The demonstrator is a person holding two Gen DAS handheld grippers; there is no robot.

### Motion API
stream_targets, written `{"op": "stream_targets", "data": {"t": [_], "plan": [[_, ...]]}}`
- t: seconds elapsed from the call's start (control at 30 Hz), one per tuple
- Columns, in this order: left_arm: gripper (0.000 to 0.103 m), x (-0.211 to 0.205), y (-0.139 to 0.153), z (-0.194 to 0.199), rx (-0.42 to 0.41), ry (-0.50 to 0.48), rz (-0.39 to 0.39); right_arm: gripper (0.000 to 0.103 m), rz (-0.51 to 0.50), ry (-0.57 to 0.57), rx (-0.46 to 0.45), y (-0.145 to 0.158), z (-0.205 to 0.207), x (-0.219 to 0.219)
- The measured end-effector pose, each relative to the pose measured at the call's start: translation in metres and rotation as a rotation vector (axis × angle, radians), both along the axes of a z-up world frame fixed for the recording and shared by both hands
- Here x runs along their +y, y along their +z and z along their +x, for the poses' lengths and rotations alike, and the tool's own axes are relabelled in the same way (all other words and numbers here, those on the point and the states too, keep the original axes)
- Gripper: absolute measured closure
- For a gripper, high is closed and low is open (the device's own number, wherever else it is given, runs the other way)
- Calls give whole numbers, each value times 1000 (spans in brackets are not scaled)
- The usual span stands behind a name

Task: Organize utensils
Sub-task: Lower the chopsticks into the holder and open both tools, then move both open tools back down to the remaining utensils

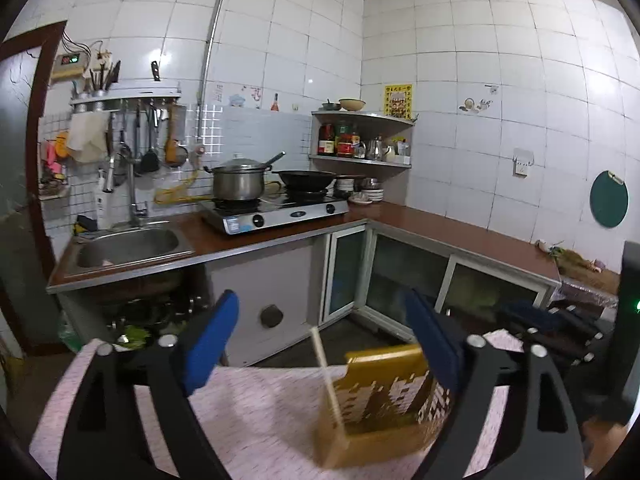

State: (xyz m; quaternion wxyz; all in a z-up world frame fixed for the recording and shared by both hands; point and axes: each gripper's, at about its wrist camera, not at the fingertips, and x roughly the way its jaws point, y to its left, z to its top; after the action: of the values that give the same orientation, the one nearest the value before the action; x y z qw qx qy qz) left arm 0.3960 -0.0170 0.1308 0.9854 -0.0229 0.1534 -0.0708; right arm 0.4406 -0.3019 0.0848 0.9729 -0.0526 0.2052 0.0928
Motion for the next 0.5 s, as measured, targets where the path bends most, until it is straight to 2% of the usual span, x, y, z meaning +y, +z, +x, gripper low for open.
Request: {"op": "stream_targets", "data": {"t": [0.03, 0.2, 0.33, 0.5], "plan": [[12, 5, -2, -9, 14, 8, 7, 68, 7, -5, 7, 0, -10, -5], [10, 13, -26, -42, 103, 40, 48, 66, -10, -41, 94, -26, -48, -20], [10, -1, -66, -69, 213, 19, 104, 65, -20, -56, 194, -63, -78, -28], [10, -13, -117, -89, 351, 5, 90, 65, -10, -75, 322, -109, -100, -33]]}}
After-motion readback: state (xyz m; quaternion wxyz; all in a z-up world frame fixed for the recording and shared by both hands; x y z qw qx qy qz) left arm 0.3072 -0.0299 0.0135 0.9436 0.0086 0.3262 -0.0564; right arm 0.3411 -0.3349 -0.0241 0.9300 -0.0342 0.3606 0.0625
